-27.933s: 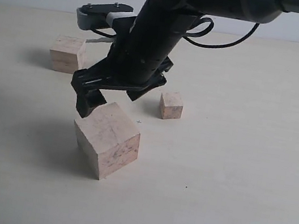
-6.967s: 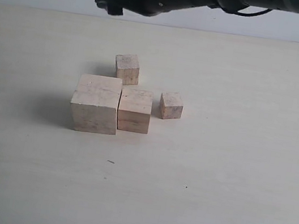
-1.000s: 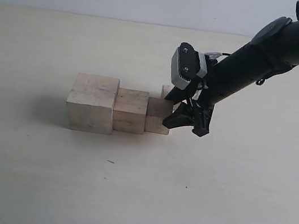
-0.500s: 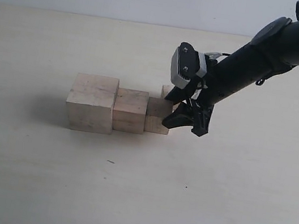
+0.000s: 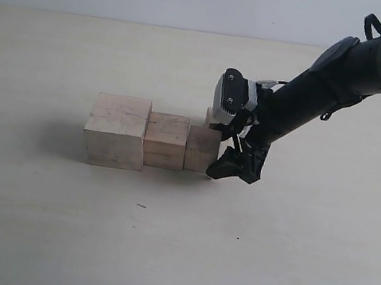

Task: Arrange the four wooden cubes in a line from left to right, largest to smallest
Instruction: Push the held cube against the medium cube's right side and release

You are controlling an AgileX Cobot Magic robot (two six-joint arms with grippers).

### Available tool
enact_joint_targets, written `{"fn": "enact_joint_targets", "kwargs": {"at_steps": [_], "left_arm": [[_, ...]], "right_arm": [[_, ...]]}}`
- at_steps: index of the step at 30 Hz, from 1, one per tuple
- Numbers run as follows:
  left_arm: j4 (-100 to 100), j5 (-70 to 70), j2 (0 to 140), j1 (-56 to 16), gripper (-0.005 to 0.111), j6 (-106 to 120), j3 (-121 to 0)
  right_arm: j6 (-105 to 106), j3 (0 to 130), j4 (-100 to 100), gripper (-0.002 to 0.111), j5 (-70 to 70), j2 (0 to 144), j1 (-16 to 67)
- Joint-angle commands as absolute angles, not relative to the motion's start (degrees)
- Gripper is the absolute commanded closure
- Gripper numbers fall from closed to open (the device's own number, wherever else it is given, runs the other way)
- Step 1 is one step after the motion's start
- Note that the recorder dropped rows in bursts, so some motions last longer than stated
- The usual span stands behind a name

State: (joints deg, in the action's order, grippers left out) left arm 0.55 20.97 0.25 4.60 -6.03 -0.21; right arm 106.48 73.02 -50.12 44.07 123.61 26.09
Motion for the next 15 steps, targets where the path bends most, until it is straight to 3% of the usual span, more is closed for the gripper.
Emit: {"fn": "enact_joint_targets", "kwargs": {"at_steps": [1,15], "left_arm": [[0.59,20.44,0.00,4.63,0.107,-6.24,0.00],[0.59,20.44,0.00,4.63,0.107,-6.24,0.00]], "right_arm": [[103.82,73.03,-50.51,0.035,41.80,122.00,26.20],[91.92,73.03,-43.11,0.035,46.95,117.92,26.05]]}}
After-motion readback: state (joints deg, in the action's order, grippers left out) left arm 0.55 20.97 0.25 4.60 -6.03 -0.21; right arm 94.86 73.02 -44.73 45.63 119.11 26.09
